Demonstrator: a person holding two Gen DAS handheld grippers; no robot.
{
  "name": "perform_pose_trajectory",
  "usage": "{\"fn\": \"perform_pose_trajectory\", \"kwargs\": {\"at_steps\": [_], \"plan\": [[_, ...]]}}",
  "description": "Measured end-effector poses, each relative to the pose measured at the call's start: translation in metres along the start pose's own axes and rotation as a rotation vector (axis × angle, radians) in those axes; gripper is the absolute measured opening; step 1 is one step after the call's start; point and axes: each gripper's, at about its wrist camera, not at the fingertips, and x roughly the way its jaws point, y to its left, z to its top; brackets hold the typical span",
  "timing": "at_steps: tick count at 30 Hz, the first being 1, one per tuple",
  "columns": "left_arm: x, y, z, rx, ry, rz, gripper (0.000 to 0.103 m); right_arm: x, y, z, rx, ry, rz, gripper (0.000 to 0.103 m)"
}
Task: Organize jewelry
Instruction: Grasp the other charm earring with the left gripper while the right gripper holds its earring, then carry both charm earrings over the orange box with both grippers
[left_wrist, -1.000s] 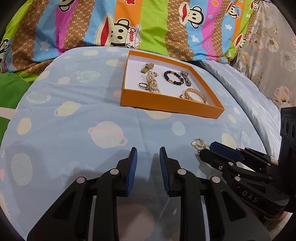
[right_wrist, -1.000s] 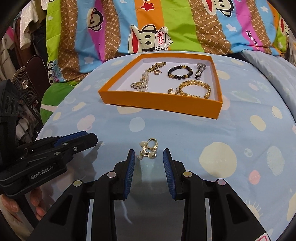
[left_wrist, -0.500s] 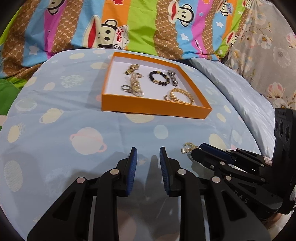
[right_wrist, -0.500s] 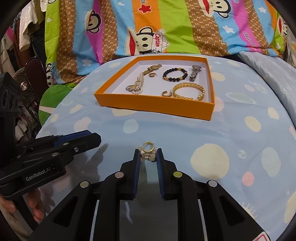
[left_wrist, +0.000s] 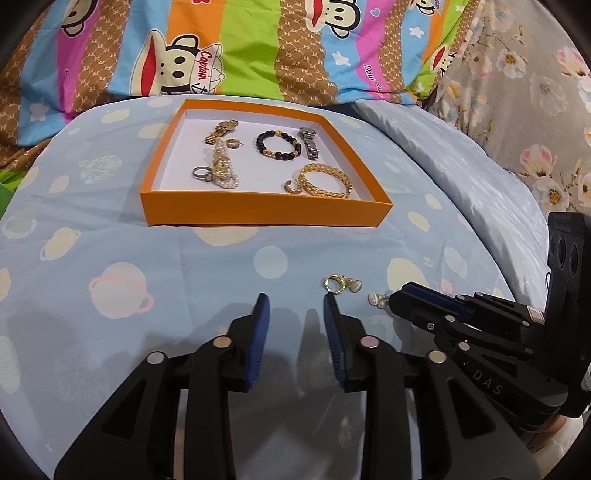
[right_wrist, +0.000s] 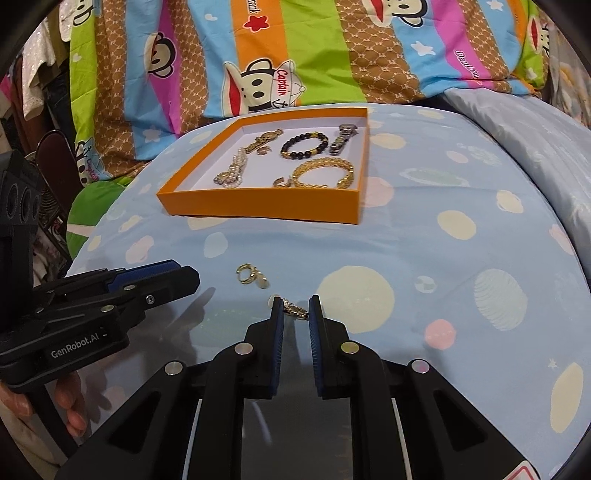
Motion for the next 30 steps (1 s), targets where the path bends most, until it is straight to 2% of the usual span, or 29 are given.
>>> {"fn": "perform_pose_trajectory", "kwargs": {"at_steps": [13, 17, 19, 30], "plan": [[0.034, -0.030, 0.013, 0.083, 0.028, -0.028, 0.034, -0.010, -0.012, -0.002, 0.032, -0.019, -0.010, 0.013], [0.035, -0.032, 0.011, 0.100, 0.021, -0.014, 0.033, -0.008, -0.013, -0.002, 0.034, -0.016, -0.005, 0.013], [0.034, -0.031, 0.011, 0.098, 0.019, -0.019, 0.024, -0.008, -0.012, -0.002, 0.032, -0.016, 0.000, 0.013], [0.024, -0.032, 0.008, 0.087, 0.004, -0.049, 0.024, -0.013, -0.011, 0.002, 0.032, -0.035, 0.006, 0.013]]}}
